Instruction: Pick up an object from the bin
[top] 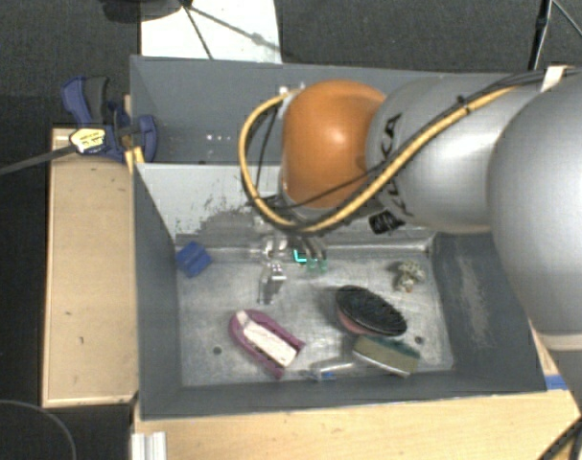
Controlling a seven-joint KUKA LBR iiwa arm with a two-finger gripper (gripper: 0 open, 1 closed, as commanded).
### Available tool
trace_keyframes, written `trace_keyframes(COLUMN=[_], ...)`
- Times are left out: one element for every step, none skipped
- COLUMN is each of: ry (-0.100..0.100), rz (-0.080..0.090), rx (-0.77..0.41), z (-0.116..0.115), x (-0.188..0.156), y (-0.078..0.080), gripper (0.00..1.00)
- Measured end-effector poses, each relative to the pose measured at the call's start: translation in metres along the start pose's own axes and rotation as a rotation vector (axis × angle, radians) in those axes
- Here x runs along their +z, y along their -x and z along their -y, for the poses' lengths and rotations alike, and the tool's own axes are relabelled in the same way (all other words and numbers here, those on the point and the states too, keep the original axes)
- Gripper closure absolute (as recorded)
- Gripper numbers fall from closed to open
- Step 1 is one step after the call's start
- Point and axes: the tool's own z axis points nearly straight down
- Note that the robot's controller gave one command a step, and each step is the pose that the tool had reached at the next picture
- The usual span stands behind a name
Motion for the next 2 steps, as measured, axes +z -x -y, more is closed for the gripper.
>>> trace_keyframes(ry=[0.004,0.006], rz=[0.019,0.031], rx=[-0.243,-0.274], z=[0.017,0.018], x=[0.060,0.066], y=[-0.059,-0.071], gripper=[0.00,0.00])
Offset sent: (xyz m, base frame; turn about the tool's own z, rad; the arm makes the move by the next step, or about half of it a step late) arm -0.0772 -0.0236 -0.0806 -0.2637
